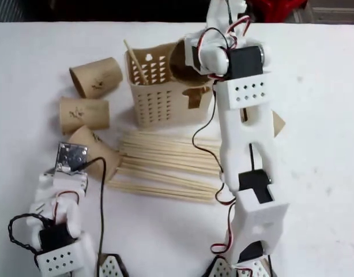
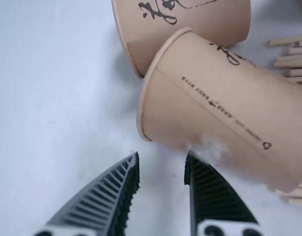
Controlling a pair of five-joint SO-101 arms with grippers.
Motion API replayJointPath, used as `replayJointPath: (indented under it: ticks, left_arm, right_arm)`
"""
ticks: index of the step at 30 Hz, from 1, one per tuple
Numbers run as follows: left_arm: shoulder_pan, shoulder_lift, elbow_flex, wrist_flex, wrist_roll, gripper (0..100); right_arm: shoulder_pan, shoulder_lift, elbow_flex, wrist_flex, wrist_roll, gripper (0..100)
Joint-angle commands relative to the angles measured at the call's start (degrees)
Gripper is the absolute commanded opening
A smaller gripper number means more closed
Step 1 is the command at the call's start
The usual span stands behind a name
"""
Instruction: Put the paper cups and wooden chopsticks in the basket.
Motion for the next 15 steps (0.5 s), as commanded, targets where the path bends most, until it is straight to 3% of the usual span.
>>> replayJointPath:
  ticks: [1,15]
  left_arm:
    - [0.92,-0.4,-0.09,0.18,-0.53,17]
    - [0.92,-0.4,-0.09,0.18,-0.53,17]
  right_arm:
    - [-0.75,-0.75,-2.46,-3.47,0.18,20.3]
    - [-0.66,-3.38,-2.46,-3.03,0.18,20.4]
